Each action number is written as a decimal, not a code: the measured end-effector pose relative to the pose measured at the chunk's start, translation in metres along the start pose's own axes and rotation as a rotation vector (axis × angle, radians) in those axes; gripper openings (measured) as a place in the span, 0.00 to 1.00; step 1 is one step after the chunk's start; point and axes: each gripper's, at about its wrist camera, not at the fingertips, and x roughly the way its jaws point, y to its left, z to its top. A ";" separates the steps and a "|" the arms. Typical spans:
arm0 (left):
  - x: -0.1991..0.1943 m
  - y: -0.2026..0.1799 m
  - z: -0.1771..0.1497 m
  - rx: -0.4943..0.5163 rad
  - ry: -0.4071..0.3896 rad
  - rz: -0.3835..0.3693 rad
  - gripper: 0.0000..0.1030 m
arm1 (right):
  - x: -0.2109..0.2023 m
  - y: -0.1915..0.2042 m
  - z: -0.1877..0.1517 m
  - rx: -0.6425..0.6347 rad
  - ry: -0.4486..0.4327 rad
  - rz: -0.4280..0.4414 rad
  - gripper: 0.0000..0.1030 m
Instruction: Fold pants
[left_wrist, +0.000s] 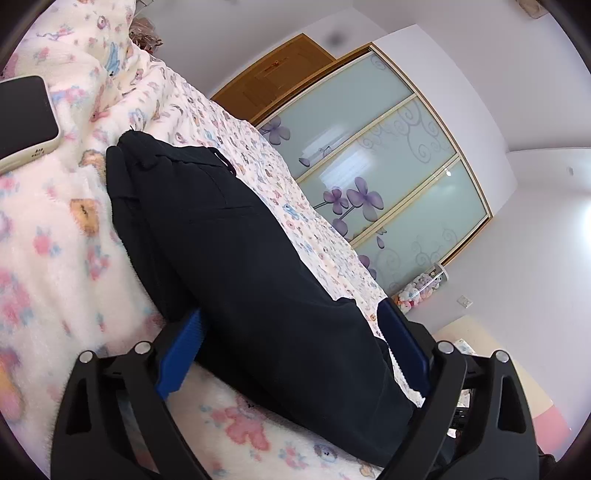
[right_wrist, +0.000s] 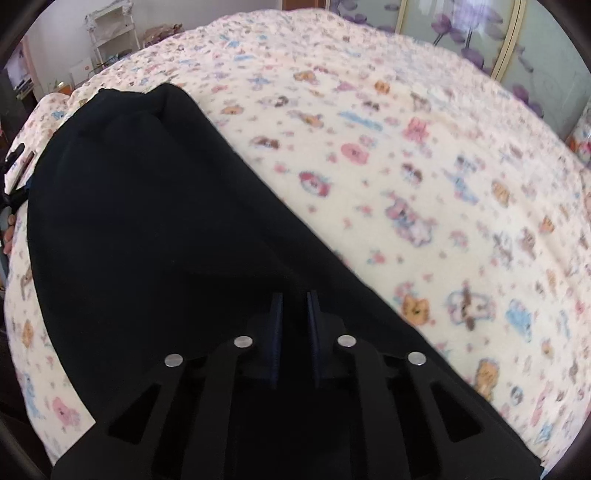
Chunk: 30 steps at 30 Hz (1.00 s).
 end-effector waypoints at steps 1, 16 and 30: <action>0.000 0.000 0.000 0.001 0.001 0.002 0.89 | -0.002 -0.002 0.002 0.016 -0.022 -0.016 0.05; 0.002 -0.003 -0.001 0.008 -0.003 -0.008 0.93 | -0.028 0.025 0.050 0.113 -0.230 0.113 0.56; 0.002 -0.003 -0.001 0.027 -0.019 -0.074 0.98 | 0.069 0.125 0.126 -0.155 -0.089 0.091 0.08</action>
